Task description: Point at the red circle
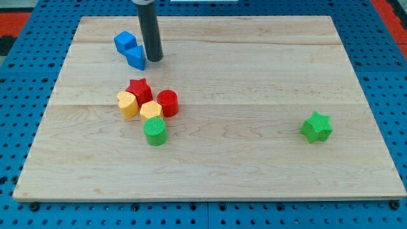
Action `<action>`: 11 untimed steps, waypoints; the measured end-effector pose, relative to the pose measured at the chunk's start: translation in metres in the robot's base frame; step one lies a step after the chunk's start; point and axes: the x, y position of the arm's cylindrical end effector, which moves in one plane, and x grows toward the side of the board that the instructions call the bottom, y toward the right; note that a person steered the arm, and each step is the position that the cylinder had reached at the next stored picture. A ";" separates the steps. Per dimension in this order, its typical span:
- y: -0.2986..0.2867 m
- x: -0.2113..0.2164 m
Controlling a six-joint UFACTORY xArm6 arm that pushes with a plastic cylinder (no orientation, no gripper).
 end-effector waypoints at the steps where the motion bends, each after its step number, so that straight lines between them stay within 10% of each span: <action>1: 0.006 0.003; 11: 0.005 0.033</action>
